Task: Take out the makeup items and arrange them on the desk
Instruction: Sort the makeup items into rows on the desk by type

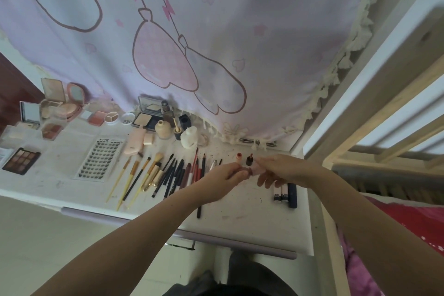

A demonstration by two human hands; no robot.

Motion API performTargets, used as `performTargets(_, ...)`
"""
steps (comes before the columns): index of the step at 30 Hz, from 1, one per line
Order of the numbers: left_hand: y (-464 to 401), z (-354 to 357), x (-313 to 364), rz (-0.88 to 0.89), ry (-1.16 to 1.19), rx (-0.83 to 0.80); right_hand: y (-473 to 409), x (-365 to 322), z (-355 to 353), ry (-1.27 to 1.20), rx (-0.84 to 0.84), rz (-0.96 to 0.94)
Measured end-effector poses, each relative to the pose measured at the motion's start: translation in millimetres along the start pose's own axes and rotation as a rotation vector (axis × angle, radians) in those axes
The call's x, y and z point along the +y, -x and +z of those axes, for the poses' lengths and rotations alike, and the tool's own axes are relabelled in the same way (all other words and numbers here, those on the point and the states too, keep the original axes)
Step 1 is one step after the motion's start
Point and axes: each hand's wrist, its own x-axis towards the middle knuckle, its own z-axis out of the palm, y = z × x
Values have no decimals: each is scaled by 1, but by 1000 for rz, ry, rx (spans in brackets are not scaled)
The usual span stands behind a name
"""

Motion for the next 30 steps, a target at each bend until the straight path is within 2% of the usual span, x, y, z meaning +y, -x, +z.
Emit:
performTargets(3,0,1,-3,-6,29,-34,2,1,-4,82,-9,-59)
performTargets(6,1,-1,-7,-63,170,-102,6,2,-10,112,-16,-106)
performTargets(10,3,-9,-15,-201,486,-386,10,7,-7,168,-34,-121)
performTargets(12,6,-13,-28,-278,670,-444,12,12,-9,160,4,-126)
performTargets(15,12,-17,-49,-330,767,-335,18,19,-19,39,90,-88)
performTargets(18,14,-14,-57,-310,880,-150,20,27,-19,-259,124,-74)
performTargets(21,12,-3,-53,-290,922,-55,15,37,-2,-470,164,-84)
performTargets(26,14,22,-50,-253,610,185,-1,57,39,-575,293,-70)
performTargets(30,14,40,-58,-164,259,342,-17,69,68,-314,454,-100)
